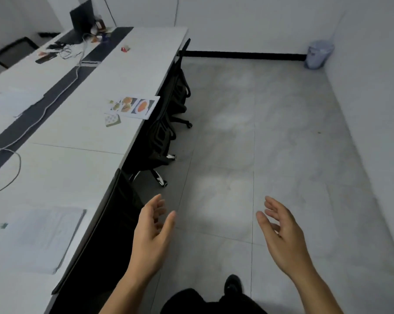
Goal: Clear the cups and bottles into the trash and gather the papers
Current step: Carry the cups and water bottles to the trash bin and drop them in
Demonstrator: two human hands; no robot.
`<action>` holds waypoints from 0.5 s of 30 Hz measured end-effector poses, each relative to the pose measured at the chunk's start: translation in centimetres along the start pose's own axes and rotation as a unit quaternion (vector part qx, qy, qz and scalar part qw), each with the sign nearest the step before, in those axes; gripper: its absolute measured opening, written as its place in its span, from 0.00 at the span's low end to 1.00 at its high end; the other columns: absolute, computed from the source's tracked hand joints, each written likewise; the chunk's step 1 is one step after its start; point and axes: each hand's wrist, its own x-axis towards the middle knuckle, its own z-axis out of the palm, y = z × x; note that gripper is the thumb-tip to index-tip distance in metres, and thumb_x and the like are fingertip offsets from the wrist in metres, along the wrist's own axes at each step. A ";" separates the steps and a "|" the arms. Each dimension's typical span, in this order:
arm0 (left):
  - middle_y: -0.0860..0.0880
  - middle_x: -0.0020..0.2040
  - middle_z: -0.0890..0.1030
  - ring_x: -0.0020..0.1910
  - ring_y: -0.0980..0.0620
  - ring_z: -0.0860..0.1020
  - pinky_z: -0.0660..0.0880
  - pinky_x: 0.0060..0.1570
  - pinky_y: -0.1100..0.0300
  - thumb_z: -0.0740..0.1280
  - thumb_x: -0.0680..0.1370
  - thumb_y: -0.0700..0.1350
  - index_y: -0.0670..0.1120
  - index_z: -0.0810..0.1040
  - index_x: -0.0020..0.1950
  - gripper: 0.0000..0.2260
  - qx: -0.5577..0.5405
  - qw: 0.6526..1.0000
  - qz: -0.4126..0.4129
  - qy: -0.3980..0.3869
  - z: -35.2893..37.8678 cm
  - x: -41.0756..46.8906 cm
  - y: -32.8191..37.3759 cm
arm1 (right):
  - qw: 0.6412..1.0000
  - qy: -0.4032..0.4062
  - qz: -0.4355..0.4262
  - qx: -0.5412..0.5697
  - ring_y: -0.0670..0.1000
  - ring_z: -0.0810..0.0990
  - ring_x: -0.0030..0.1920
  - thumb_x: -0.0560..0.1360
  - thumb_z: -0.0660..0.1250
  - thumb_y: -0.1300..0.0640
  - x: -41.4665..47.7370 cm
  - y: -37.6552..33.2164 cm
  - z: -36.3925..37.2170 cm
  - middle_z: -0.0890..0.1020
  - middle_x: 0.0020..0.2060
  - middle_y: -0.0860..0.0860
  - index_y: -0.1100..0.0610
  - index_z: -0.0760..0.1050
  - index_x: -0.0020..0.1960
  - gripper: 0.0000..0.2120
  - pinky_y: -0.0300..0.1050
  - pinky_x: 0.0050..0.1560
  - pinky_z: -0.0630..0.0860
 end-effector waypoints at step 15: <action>0.57 0.63 0.77 0.58 0.65 0.77 0.73 0.49 0.67 0.69 0.78 0.47 0.52 0.70 0.72 0.22 -0.042 0.984 -0.102 0.141 2.1 33.9 -3.5 | 0.982 -0.161 -0.060 -0.077 0.35 0.72 0.62 0.78 0.64 0.44 38.4 -9.9 15.2 0.72 0.65 0.39 0.41 0.65 0.73 0.24 0.41 0.63 0.73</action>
